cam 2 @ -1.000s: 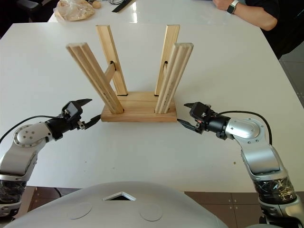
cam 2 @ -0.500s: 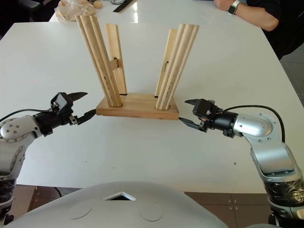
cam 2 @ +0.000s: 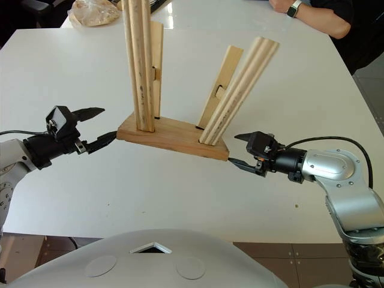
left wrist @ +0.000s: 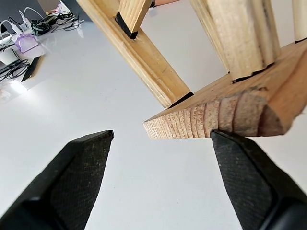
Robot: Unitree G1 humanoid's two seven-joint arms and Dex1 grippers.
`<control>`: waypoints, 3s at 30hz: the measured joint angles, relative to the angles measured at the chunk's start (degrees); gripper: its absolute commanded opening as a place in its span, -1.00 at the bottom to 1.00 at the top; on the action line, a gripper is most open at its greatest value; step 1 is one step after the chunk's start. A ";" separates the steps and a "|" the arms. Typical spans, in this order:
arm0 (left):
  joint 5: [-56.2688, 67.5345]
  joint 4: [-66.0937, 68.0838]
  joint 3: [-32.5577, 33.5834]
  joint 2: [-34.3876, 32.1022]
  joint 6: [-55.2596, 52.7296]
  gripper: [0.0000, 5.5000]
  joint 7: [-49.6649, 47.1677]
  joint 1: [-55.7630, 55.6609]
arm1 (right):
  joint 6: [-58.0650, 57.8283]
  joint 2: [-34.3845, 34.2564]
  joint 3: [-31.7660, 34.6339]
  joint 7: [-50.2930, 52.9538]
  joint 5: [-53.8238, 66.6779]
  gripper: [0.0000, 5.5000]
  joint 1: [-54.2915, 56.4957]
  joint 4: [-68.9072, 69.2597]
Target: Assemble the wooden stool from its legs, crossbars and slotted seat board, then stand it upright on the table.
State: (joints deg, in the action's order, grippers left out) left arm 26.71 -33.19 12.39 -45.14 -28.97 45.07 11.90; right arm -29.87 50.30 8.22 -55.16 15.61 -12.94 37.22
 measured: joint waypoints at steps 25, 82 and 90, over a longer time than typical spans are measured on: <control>5.09 -2.74 2.62 -4.87 -5.84 0.37 7.62 2.49 | -2.49 0.52 7.29 0.61 5.12 0.16 1.76 1.40; -1.93 27.44 -10.08 3.05 12.32 0.37 22.08 -1.80 | 8.53 -5.17 -11.61 -18.48 12.03 0.16 8.64 -27.95; -3.51 30.81 -14.28 6.46 14.67 0.22 21.78 -4.91 | 11.17 -7.64 -15.44 -18.48 9.03 0.16 12.80 -31.41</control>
State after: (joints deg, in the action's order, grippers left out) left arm 23.20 -2.38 -1.89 -38.67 -14.30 66.85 6.98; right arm -18.71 42.66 -7.22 -73.65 24.65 -0.14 5.82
